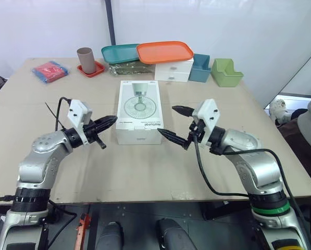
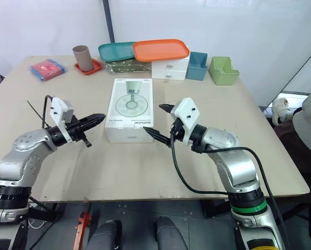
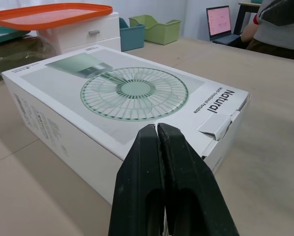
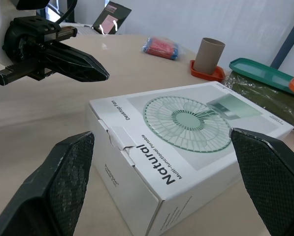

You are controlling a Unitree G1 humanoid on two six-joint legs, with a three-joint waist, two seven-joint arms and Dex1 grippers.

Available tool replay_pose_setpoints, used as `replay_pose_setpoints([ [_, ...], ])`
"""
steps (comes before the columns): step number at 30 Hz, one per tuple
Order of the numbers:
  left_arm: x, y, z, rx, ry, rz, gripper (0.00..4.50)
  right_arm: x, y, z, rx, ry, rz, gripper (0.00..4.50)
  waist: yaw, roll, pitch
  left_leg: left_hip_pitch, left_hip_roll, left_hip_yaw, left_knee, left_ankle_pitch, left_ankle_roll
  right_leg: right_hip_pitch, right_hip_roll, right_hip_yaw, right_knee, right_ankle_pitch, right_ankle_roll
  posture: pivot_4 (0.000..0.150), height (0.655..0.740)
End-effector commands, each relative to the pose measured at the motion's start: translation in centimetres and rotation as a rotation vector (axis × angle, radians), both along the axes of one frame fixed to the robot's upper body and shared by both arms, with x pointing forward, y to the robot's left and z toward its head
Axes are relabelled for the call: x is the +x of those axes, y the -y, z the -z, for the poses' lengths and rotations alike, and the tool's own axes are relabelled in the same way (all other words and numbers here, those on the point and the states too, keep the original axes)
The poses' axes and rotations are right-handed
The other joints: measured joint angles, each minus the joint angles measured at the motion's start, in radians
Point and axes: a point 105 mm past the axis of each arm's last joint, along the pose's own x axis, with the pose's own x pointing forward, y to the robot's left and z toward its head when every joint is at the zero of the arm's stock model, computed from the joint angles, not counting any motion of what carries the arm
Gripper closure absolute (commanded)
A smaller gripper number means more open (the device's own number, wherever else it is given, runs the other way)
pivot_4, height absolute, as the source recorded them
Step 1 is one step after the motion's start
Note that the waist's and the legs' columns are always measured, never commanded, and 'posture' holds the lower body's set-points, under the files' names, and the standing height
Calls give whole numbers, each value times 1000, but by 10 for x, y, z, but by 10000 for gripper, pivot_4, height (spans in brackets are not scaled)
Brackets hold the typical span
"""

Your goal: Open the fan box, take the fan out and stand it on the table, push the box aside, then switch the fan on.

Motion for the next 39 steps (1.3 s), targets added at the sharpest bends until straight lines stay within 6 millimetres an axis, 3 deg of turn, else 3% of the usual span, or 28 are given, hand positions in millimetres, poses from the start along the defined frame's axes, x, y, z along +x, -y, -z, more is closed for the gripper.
replay_pose_setpoints([
  [1, 10, 0, -4, 30, 28, -4, 43590, 0, -9, -5, -9, 47, -13, 0, 0, 0, 0, 0, 0, 0, 0, 0, 0, 0, 0, 0, 0, 0, 0, 1500, 7400],
  [6, 17, 0, 9, 91, 0, 22, 43590, -2, -24, 2, -30, 48, -44, 0, -1, 0, 0, 0, 0, 0, 0, 0, 0, -1, 0, 0, 0, 0, 0, 1500, 7400],
  [13, 24, -2, 18, 151, -16, 28, 43590, 18, -42, 13, -175, 92, 5, 0, 0, 0, 0, 0, 0, 0, 1, 0, 0, 0, 0, 0, 1, 1, -1, 1500, 7400],
  [23, 24, 1, 32, 235, -27, 66, 43590, 40, -48, 14, -211, 114, 54, 0, 0, 0, 0, 0, 0, -1, 2, 1, 1, 1, 0, -1, 1, 2, 1, 1500, 7400],
  [39, 21, 3, 35, 225, -17, 65, 43590, 43, -54, 15, -215, 106, 32, 0, 0, 0, 0, 4, 0, -1, 2, 1, 1, 6, 0, -1, 1, 1, 0, 1500, 7400],
])
